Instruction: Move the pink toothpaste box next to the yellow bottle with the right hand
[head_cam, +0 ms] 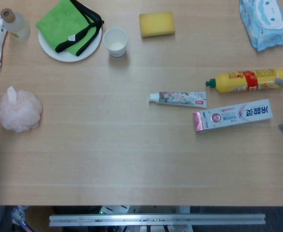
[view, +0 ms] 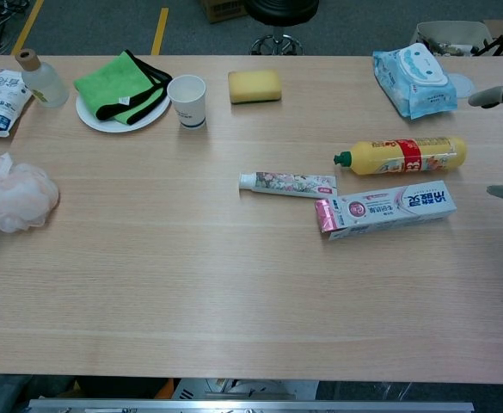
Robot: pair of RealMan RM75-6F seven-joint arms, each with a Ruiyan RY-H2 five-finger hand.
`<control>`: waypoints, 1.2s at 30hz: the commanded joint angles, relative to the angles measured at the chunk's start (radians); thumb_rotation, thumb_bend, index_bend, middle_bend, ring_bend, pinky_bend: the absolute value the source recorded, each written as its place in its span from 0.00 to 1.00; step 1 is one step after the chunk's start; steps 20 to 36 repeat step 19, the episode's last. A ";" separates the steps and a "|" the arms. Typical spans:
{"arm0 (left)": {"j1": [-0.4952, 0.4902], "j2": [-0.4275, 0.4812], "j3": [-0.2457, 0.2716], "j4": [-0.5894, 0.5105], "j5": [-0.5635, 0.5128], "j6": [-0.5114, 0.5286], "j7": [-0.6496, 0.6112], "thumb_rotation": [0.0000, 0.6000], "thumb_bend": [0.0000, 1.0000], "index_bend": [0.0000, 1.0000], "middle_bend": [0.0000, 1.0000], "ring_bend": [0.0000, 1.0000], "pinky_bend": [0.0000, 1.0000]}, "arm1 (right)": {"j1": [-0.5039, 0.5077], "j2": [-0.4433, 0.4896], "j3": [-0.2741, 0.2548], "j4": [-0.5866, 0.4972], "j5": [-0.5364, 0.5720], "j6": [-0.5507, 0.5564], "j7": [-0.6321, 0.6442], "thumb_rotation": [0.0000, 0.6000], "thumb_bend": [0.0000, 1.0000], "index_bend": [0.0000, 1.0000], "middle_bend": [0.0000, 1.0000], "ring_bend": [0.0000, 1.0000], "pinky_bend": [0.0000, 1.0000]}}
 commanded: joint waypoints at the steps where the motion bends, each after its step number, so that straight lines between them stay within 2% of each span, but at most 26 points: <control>1: -0.005 -0.003 -0.001 -0.002 0.003 -0.002 0.003 1.00 0.30 0.29 0.17 0.21 0.38 | -0.112 -0.050 0.015 0.119 -0.082 0.103 0.099 1.00 0.00 0.24 0.26 0.16 0.32; 6: -0.008 -0.014 0.000 0.003 0.012 0.006 0.004 1.00 0.30 0.29 0.17 0.21 0.38 | -0.194 -0.069 0.042 0.186 -0.104 0.153 0.138 1.00 0.00 0.27 0.29 0.18 0.32; 12: -0.014 -0.022 0.000 0.009 0.004 -0.005 0.001 1.00 0.30 0.29 0.18 0.21 0.38 | -0.247 -0.060 0.070 0.189 -0.091 0.127 0.149 1.00 0.00 0.27 0.29 0.19 0.32; 19: -0.023 -0.031 0.000 0.012 -0.007 -0.027 0.005 1.00 0.30 0.29 0.18 0.21 0.38 | -0.265 -0.052 0.109 0.189 -0.095 0.076 0.155 1.00 0.00 0.27 0.29 0.19 0.32; 36: -0.023 -0.031 0.000 0.012 -0.007 -0.027 0.005 1.00 0.30 0.29 0.18 0.21 0.38 | -0.265 -0.052 0.109 0.189 -0.095 0.076 0.155 1.00 0.00 0.27 0.29 0.19 0.32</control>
